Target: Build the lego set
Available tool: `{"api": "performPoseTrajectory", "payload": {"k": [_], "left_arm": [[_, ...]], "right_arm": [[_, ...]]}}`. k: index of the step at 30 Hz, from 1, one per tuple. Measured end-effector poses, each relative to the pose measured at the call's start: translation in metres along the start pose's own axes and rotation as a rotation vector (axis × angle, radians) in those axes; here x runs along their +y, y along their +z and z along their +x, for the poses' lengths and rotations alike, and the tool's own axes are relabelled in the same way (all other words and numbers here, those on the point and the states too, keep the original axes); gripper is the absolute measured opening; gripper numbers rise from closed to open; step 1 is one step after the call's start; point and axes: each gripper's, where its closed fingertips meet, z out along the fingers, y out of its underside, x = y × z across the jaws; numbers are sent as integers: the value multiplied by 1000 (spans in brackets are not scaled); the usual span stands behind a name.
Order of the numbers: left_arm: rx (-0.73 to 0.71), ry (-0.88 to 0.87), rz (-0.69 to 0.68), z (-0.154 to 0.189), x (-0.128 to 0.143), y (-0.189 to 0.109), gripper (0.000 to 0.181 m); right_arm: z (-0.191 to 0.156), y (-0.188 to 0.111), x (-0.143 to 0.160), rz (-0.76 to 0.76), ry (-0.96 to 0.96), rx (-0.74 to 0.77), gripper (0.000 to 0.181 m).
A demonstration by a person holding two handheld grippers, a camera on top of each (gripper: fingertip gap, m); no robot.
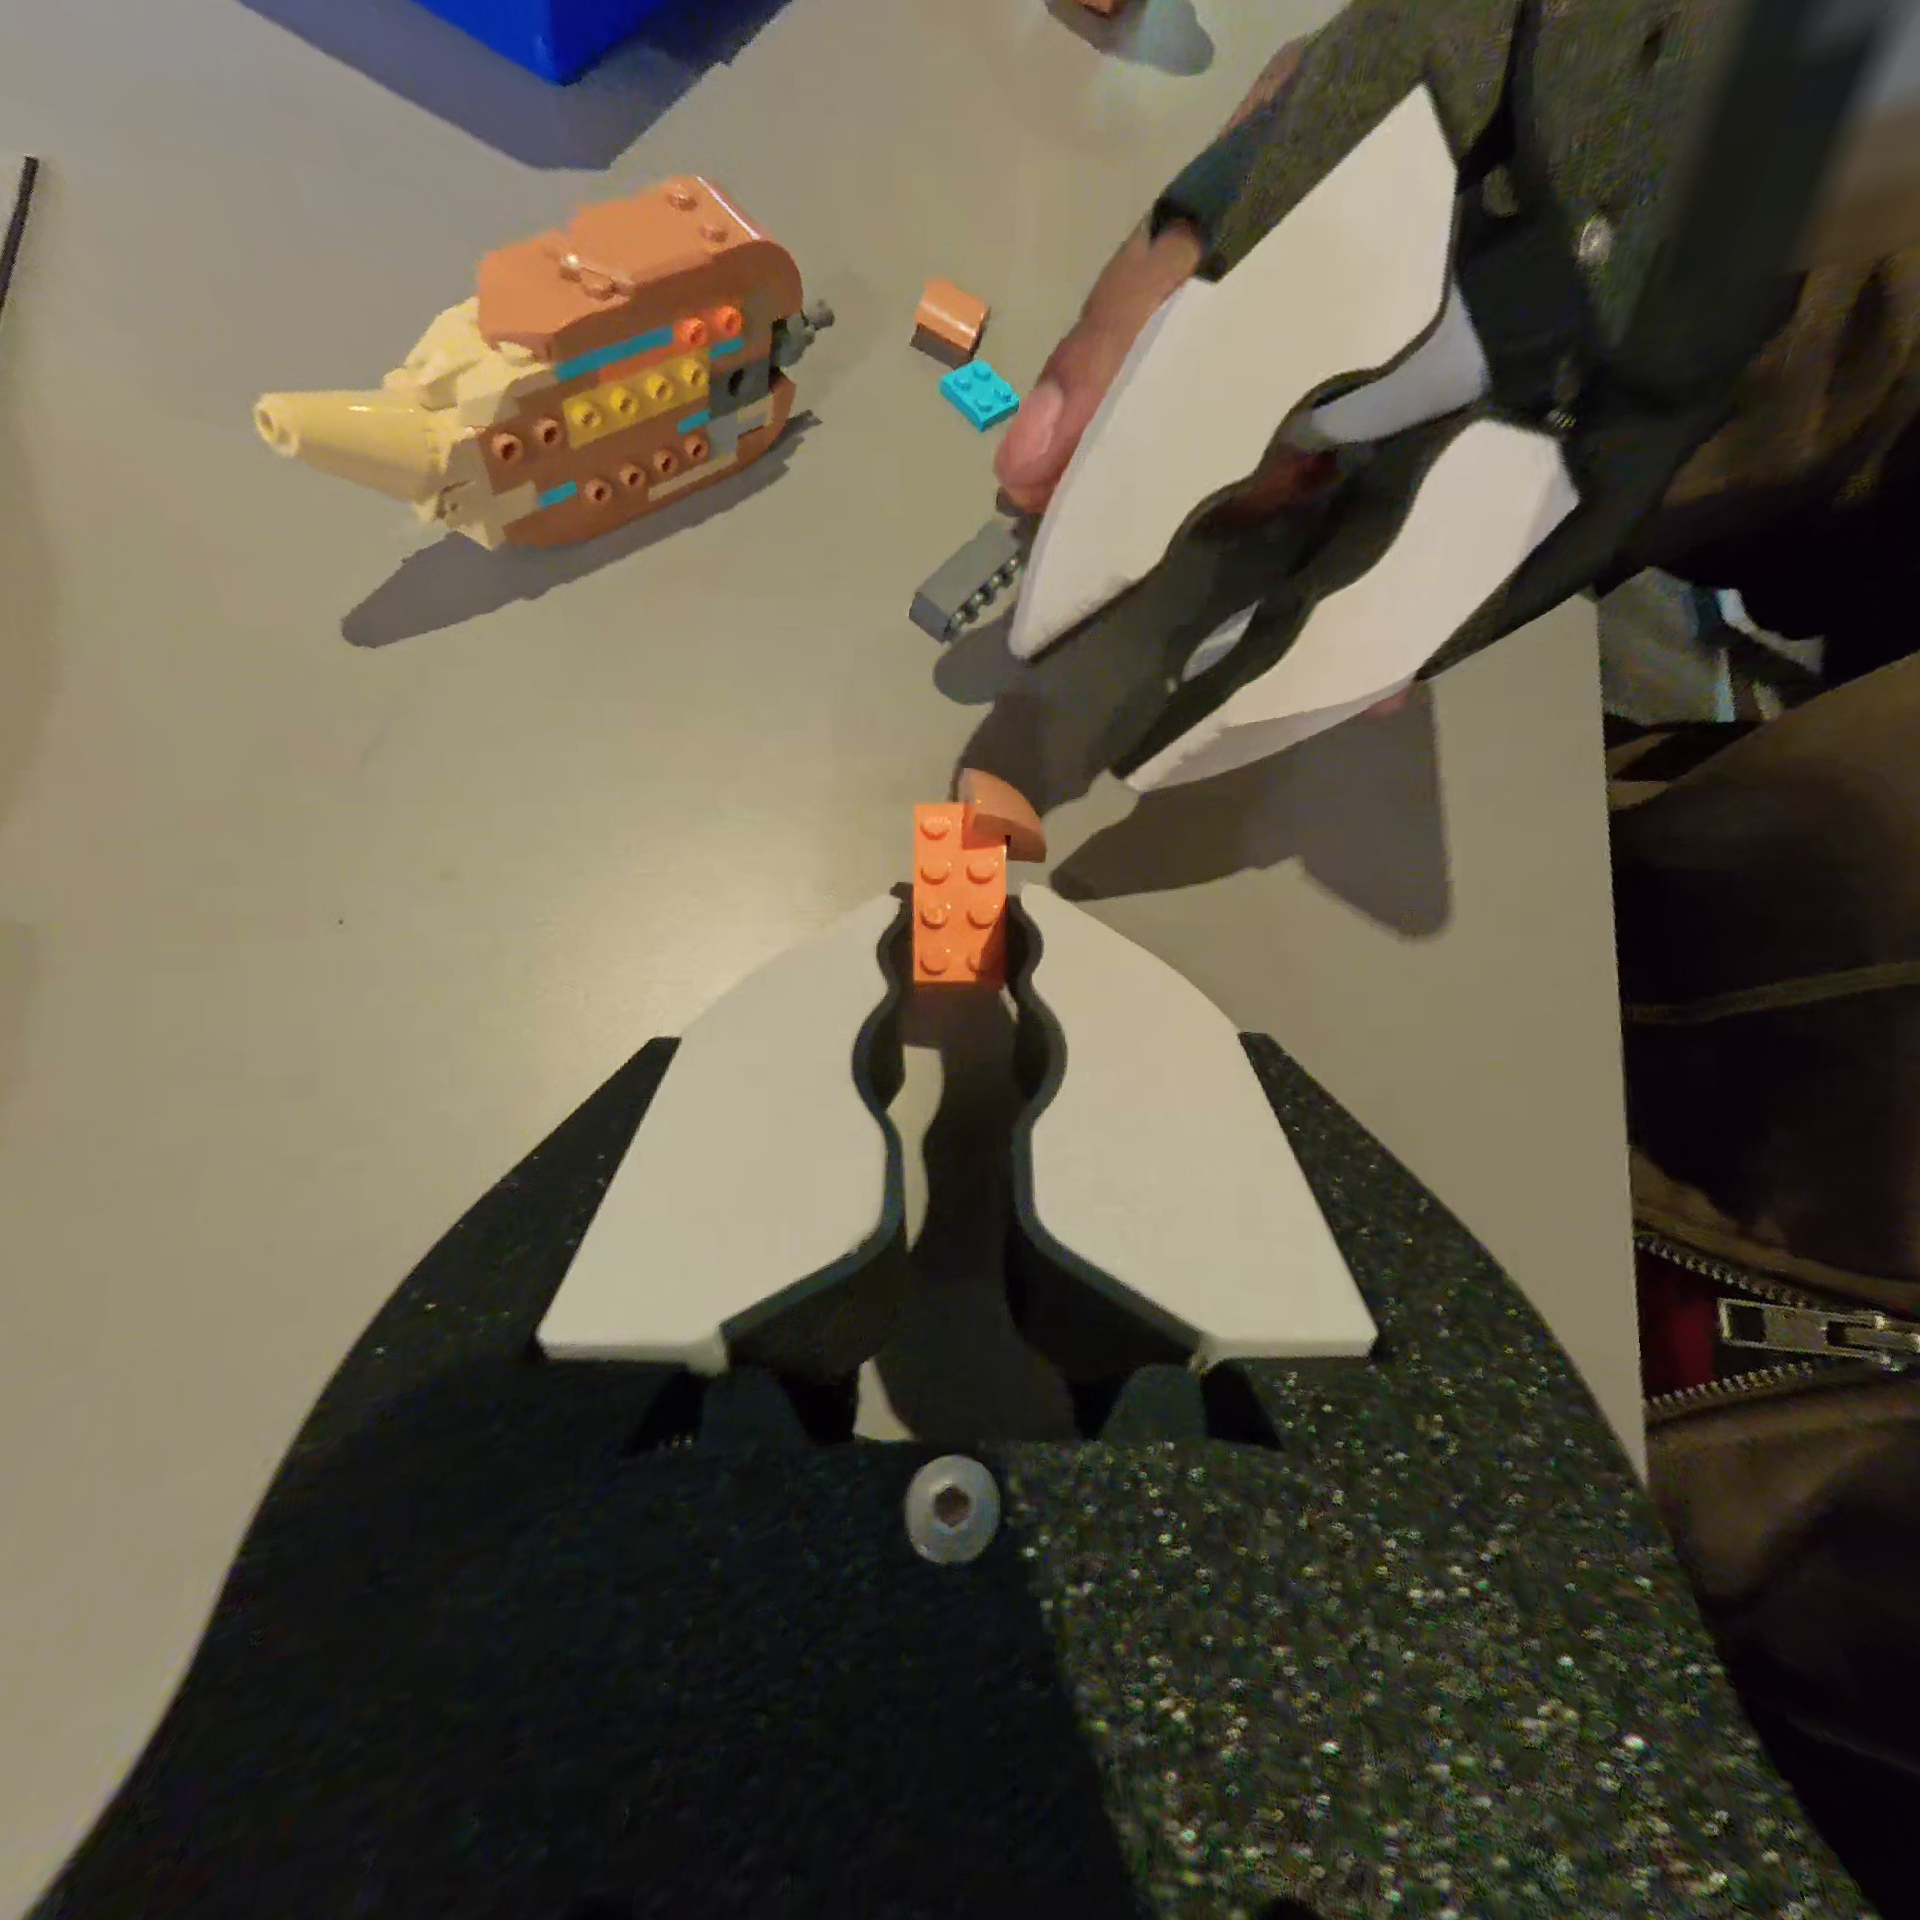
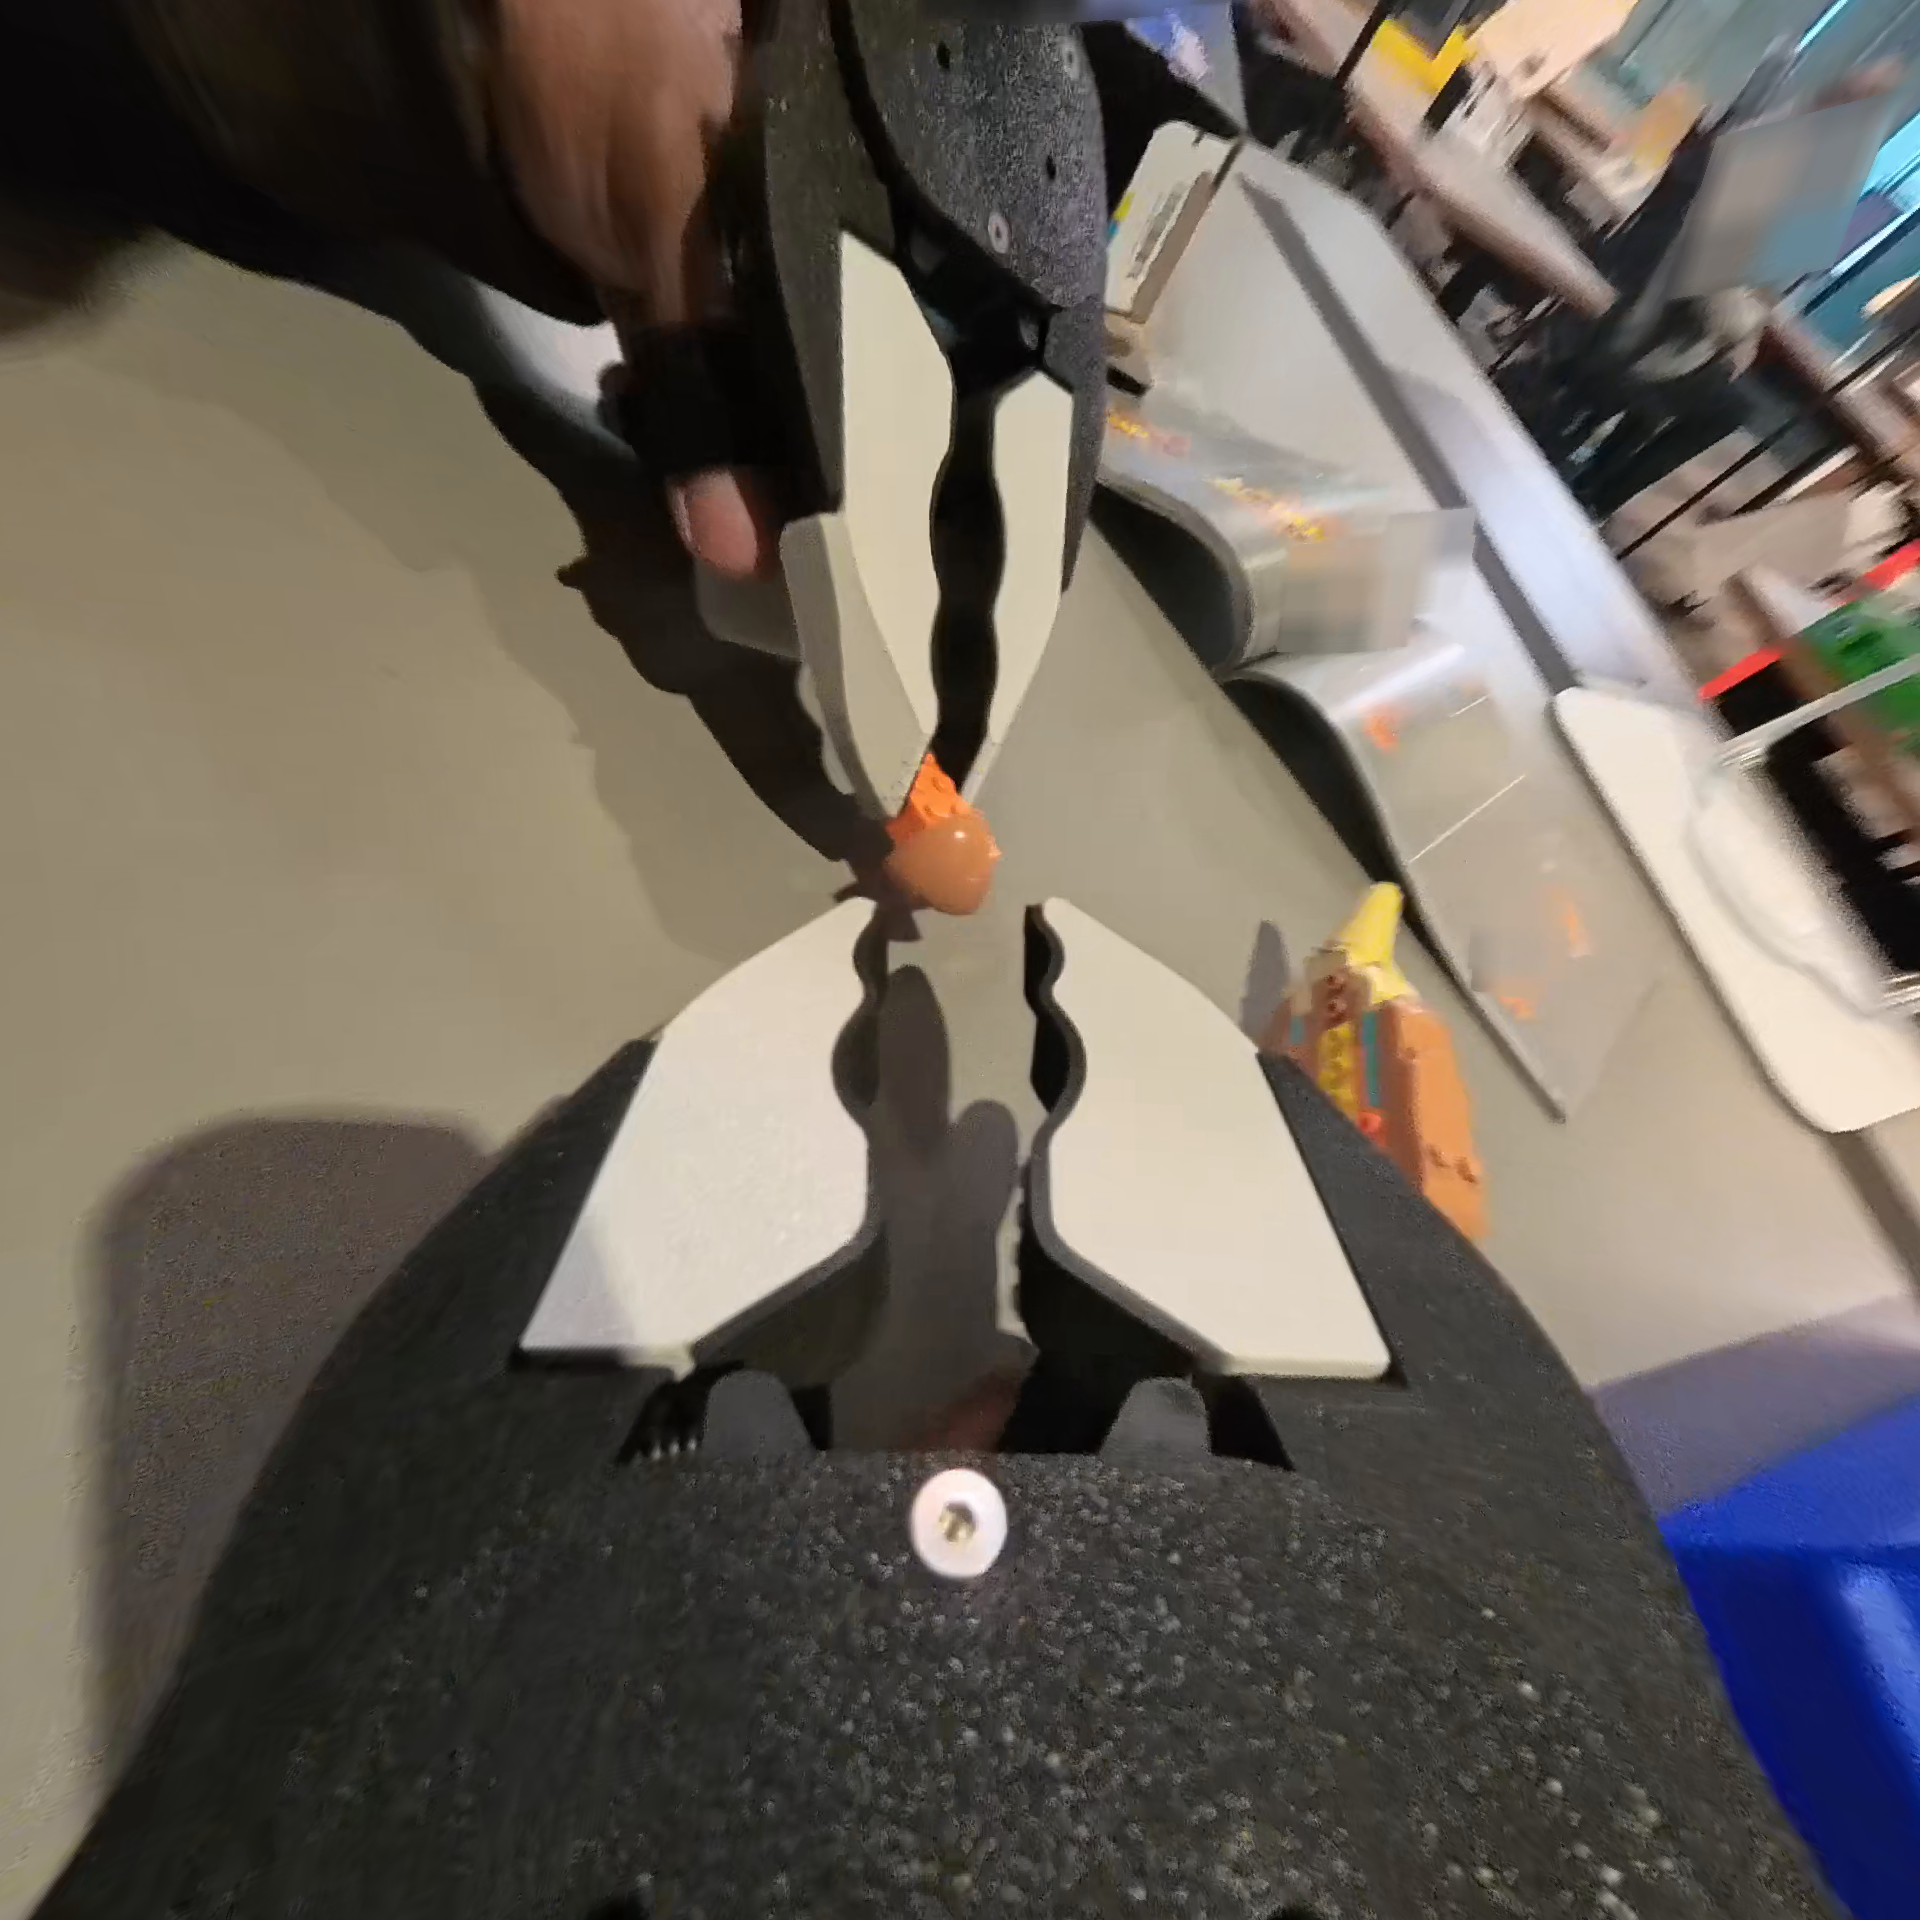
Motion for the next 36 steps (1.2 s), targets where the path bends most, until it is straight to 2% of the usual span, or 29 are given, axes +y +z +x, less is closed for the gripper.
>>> {"api": "performPoseTrajectory", "payload": {"k": [8, 14, 20, 28, 36], "left_arm": [[42, -109, 54, -2, -7, -4, 17], [47, -128, 52, -3, -6, -4, 17], [56, -147, 55, -3, -6, -5, 16], [82, -190, 61, -2, -6, -5, 16], [93, -218, 75, -3, -7, -6, 16]], "right_arm": [[-1, 14, -3, 13, -273, 90, 33], [1, 19, -7, 5, -409, 144, 34], [2, 24, -6, -8, -489, 157, 32], [3, 29, -7, -27, -590, 195, 18], [3, 30, -7, -32, -580, 193, 17]]}}
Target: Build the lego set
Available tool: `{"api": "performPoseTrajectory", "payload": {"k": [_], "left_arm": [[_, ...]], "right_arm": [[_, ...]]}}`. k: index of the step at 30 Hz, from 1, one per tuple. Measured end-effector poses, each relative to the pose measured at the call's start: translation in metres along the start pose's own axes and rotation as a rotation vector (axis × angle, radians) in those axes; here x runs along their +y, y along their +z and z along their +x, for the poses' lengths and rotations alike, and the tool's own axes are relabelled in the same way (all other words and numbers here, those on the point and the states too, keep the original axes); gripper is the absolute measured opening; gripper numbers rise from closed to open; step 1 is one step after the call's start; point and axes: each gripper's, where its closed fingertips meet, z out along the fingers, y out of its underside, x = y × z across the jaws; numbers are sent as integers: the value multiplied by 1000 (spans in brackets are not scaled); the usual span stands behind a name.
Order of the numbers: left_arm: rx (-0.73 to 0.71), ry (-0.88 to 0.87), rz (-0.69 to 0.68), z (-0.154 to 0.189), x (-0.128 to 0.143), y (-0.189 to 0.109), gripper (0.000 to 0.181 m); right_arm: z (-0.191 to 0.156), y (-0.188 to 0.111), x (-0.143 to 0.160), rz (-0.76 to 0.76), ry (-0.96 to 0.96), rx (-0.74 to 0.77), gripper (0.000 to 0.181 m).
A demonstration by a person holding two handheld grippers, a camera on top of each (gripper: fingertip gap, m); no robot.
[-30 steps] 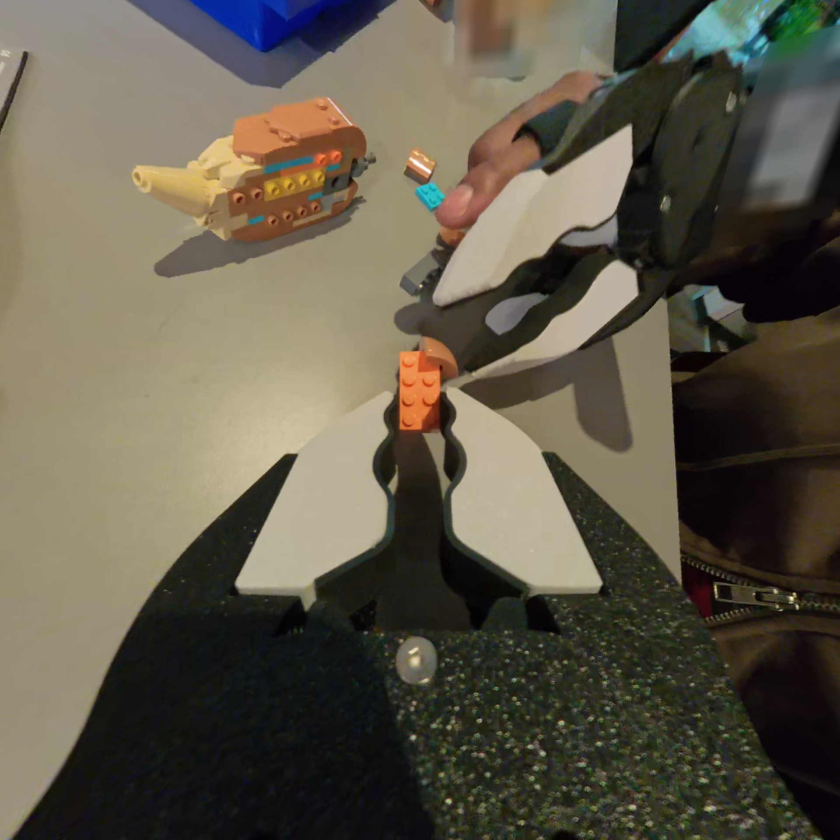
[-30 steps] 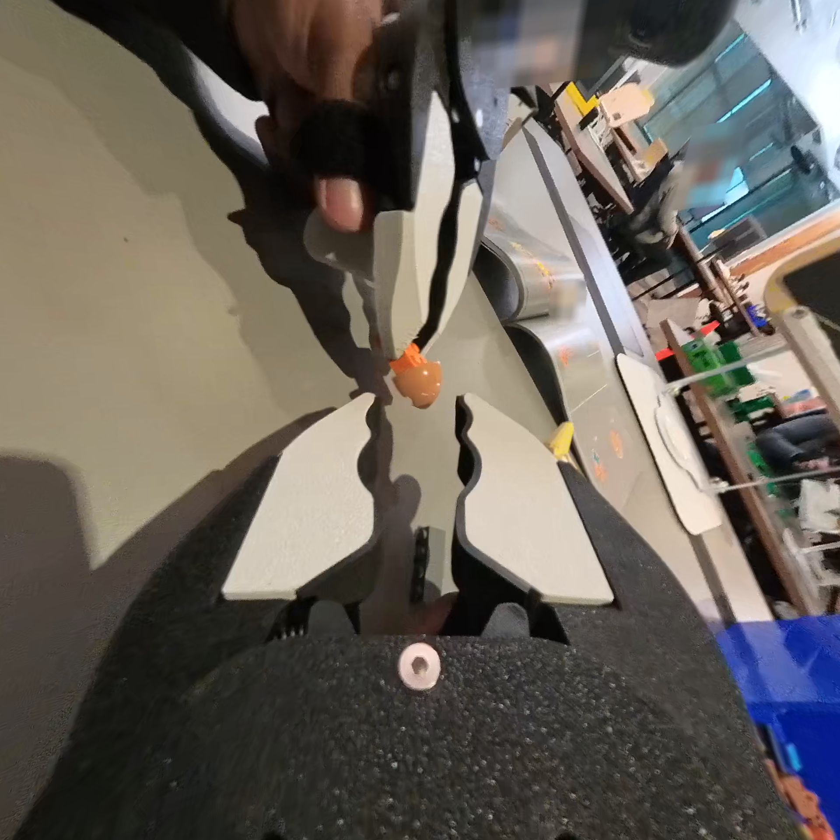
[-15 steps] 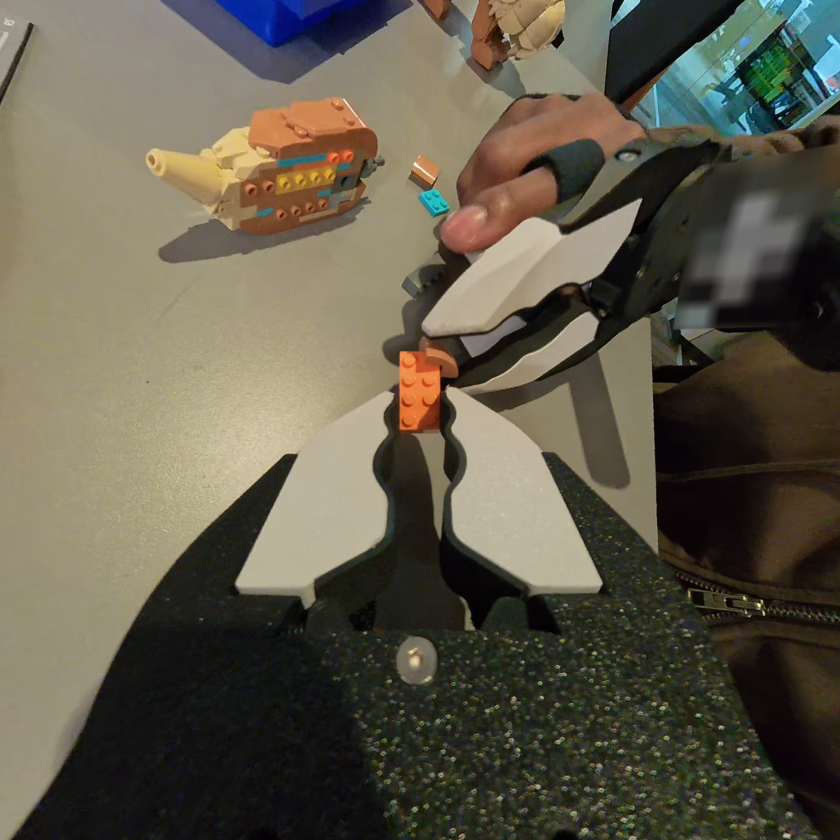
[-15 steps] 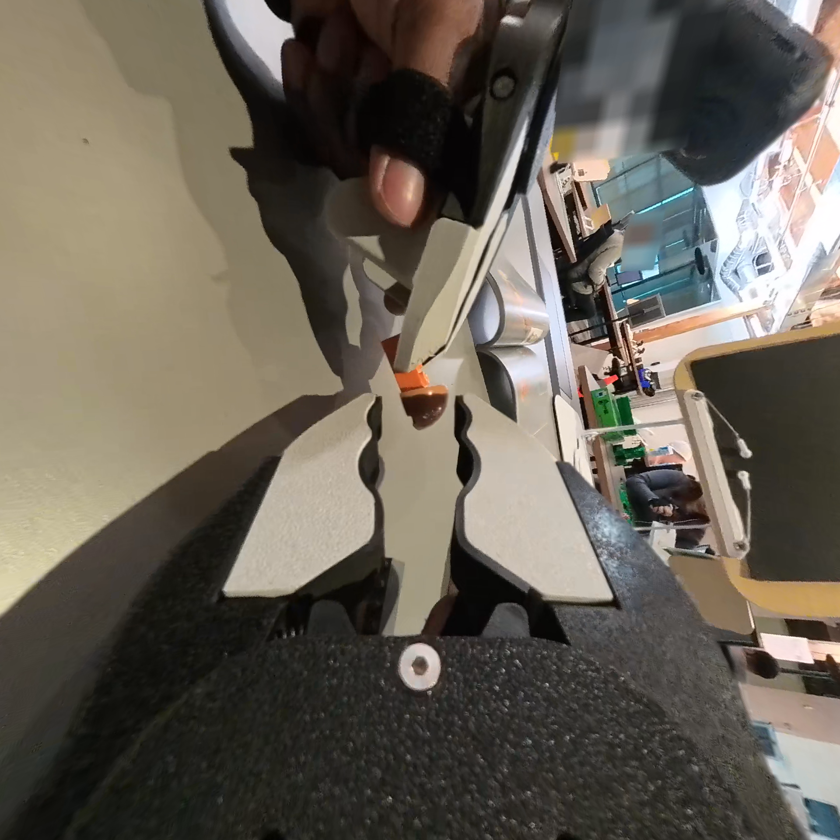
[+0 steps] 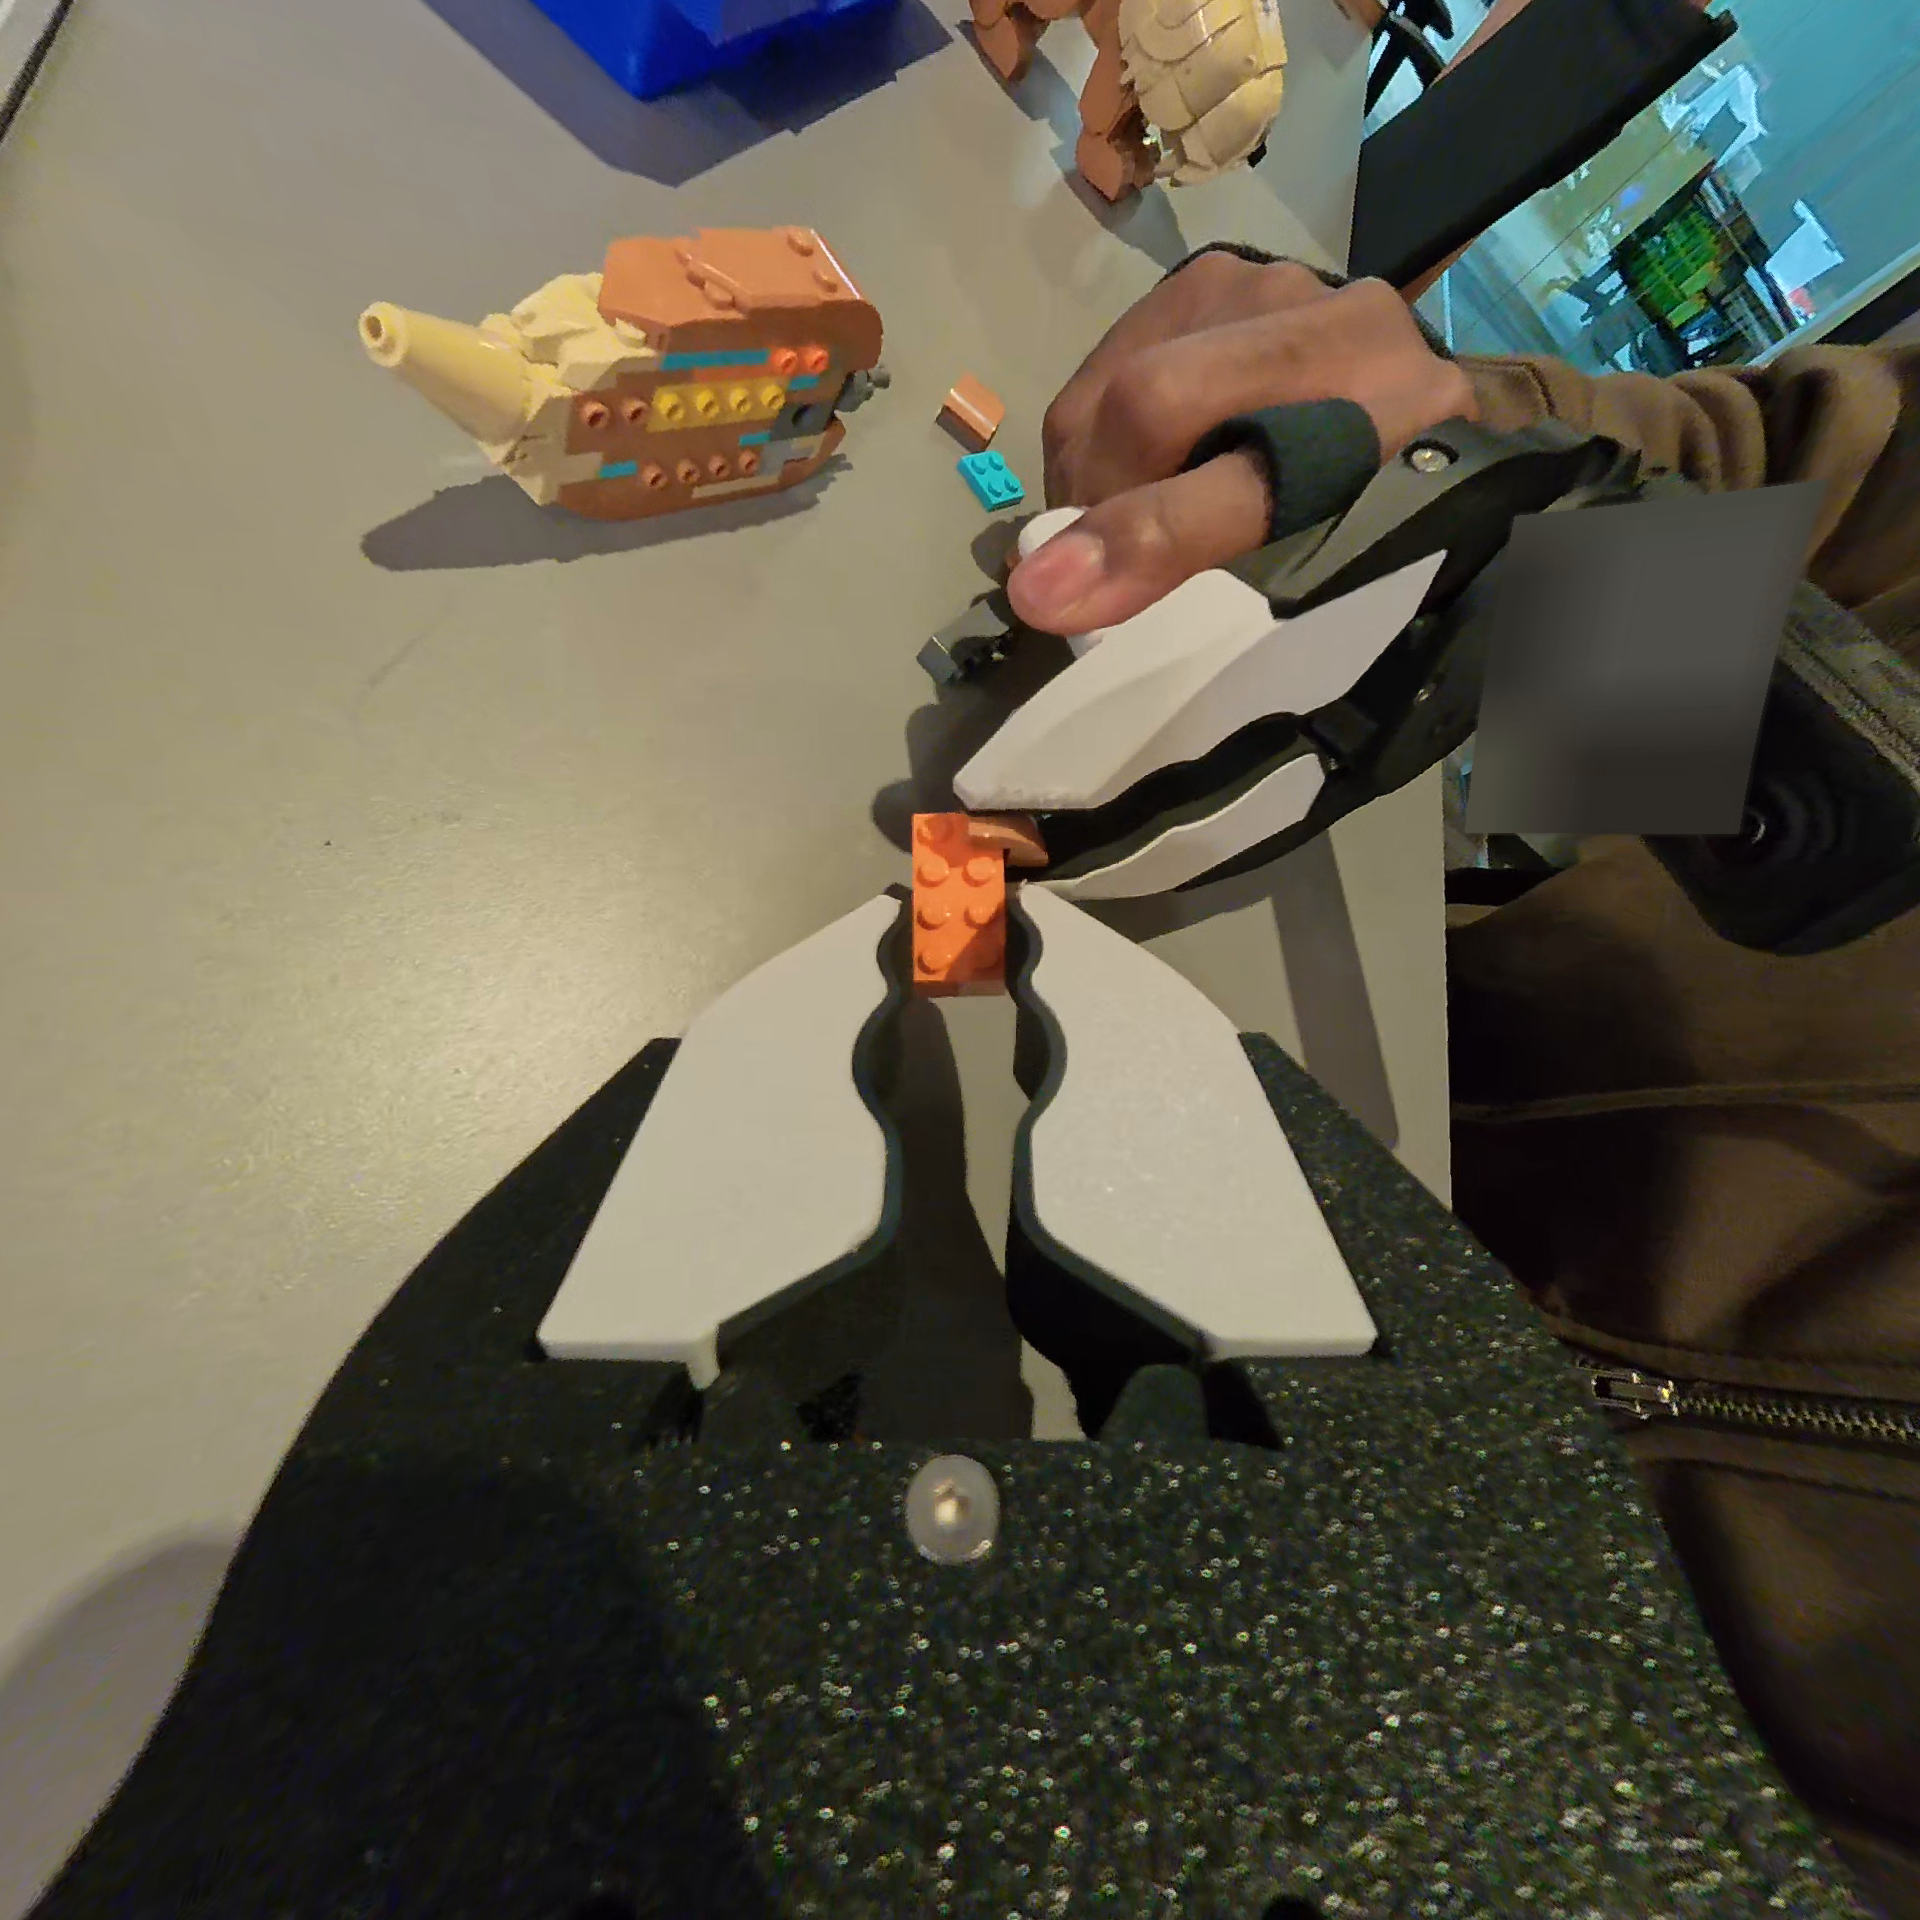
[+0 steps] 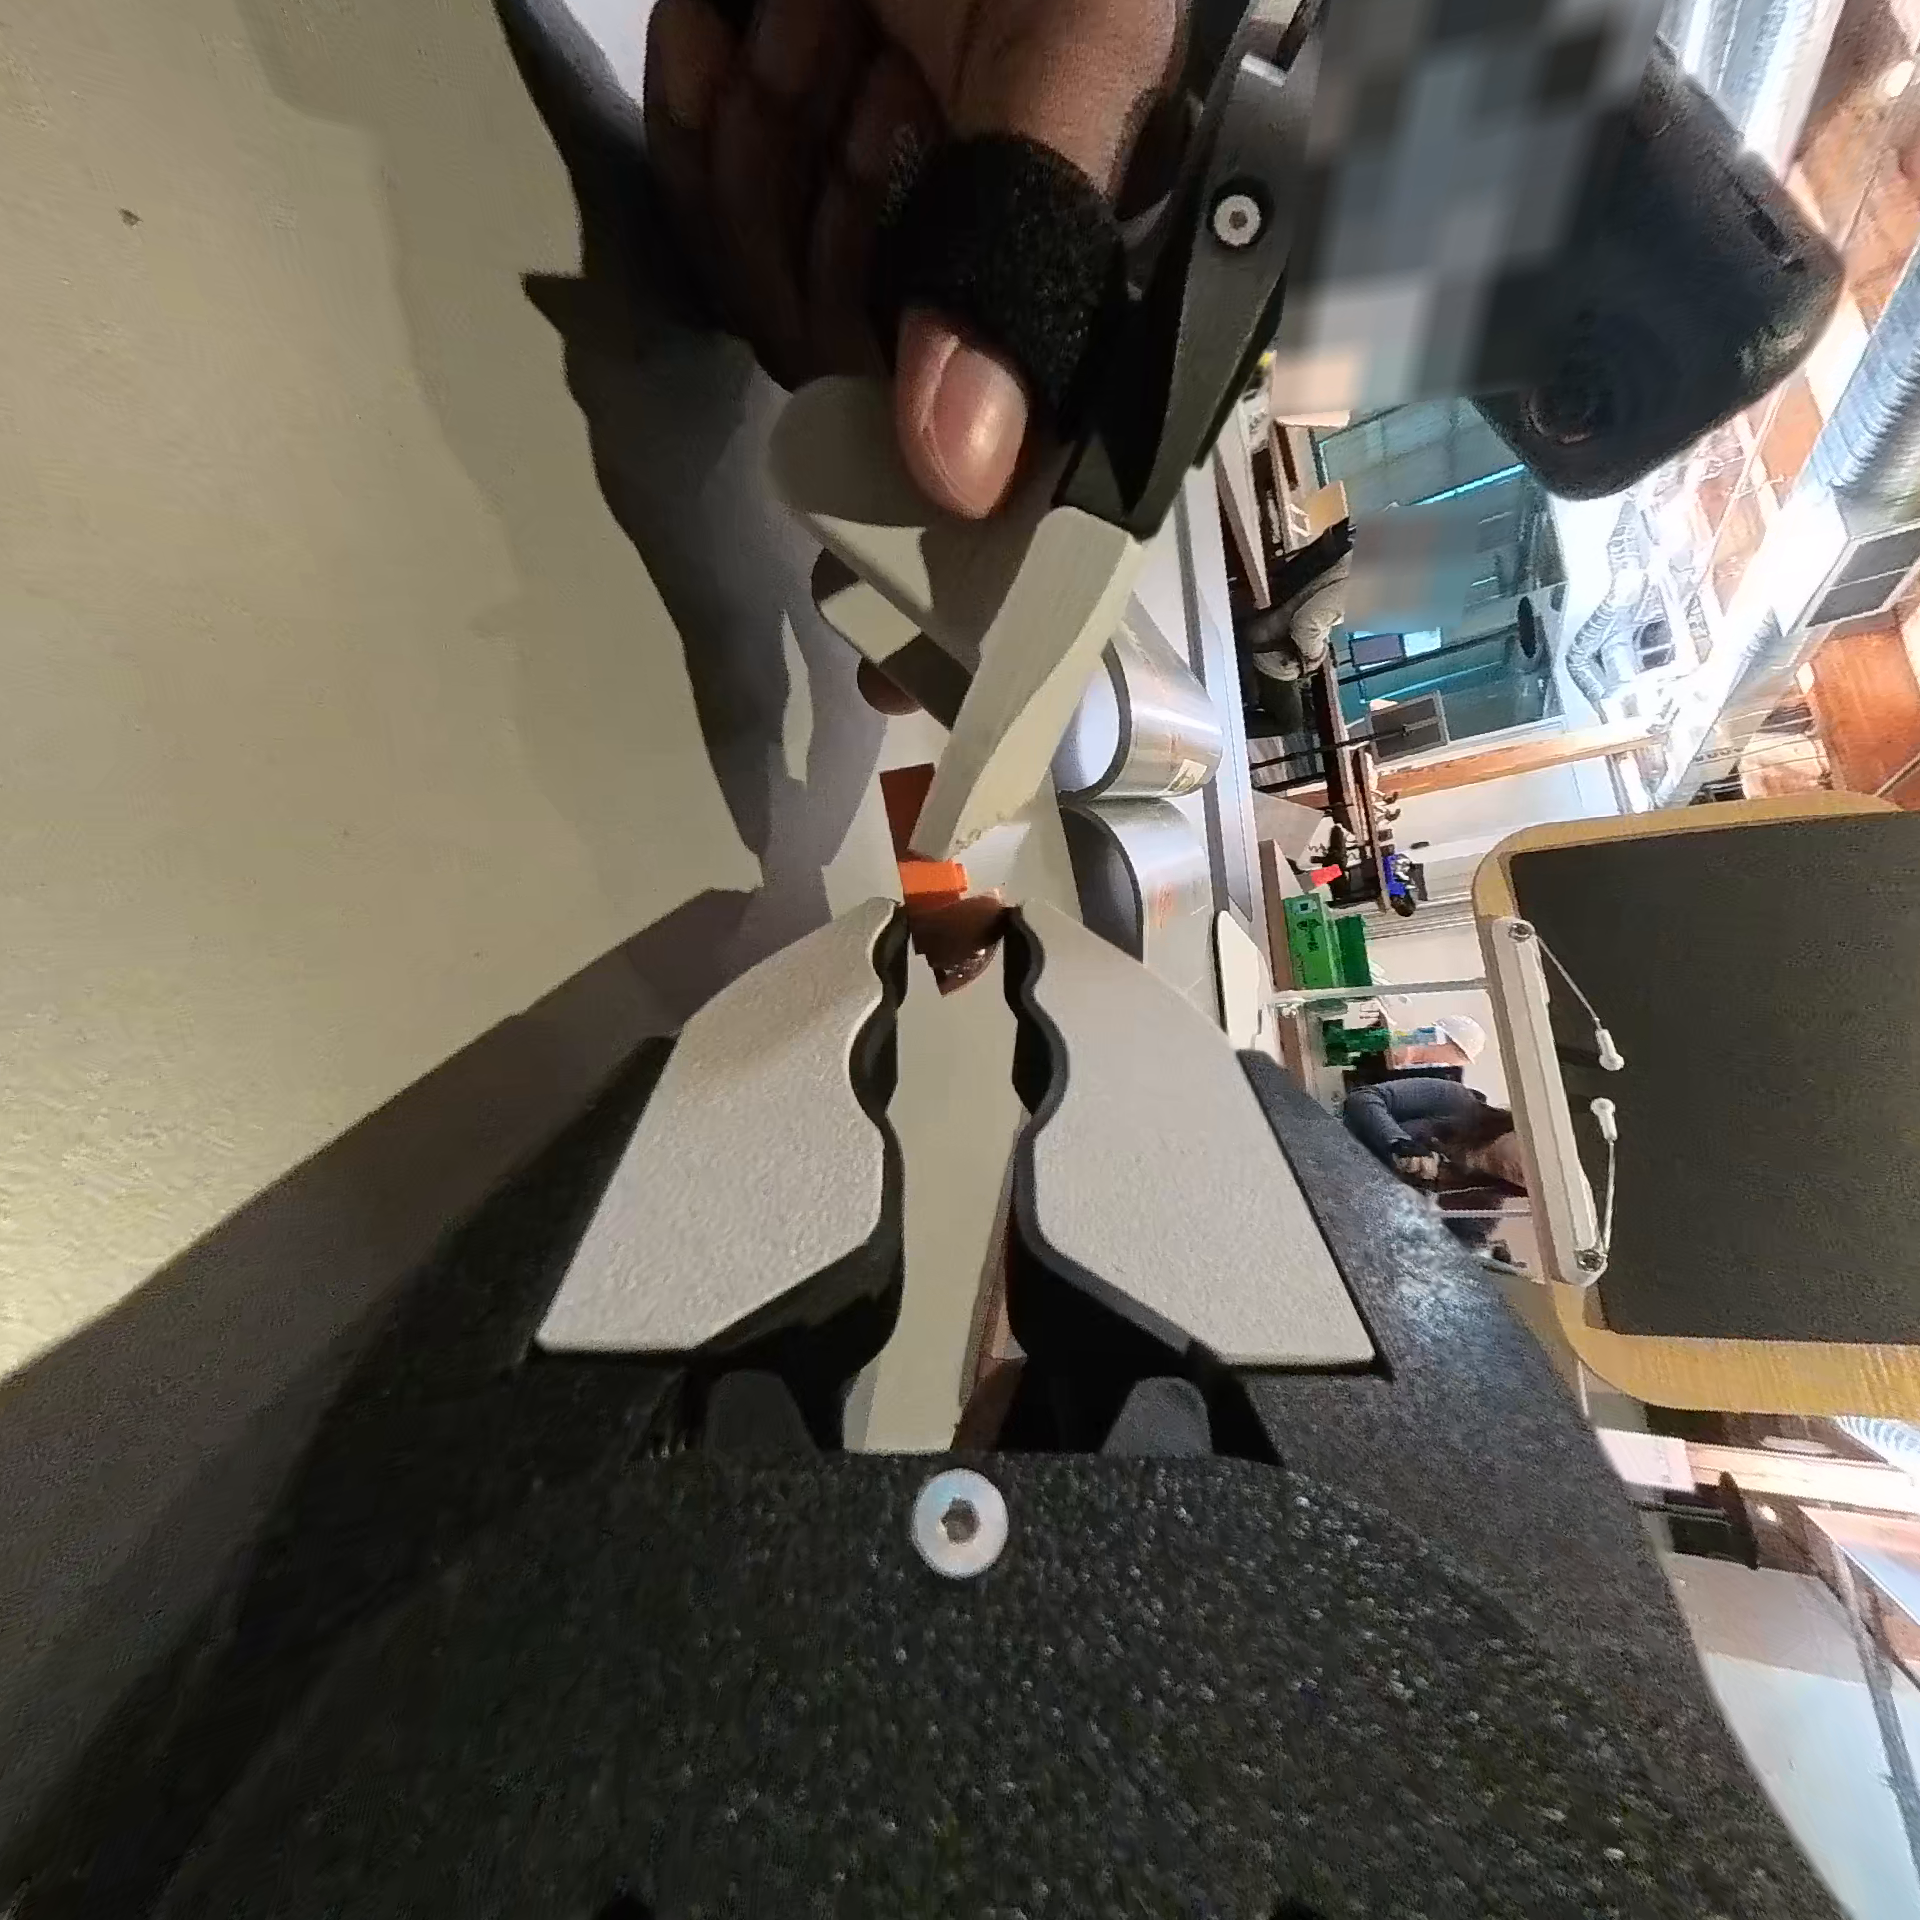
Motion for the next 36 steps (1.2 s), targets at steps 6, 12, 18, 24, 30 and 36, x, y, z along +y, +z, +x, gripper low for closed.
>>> {"api": "performPoseTrajectory", "payload": {"k": [6, 12, 18, 24, 30, 36], "left_arm": [[18, -8, 3, 2, 0, 1, 16], [35, -44, 21, 2, -2, 1, 16], [53, -70, 32, 3, -4, 0, 16], [65, -88, 44, 3, -5, 0, 16], [90, -81, 59, 6, -7, -2, 16], [112, -19, 99, 13, -14, -6, 18]], "right_arm": [[-1, -2, 0, 4, 23, -31, 17], [1, -1, 0, -12, 26, -27, 17], [2, -2, 1, -21, 31, -40, 16], [4, -2, 1, -28, 47, -54, 16], [7, -4, -1, -1, 111, -62, 16], [11, -6, -6, 45, 203, -67, 16]]}}
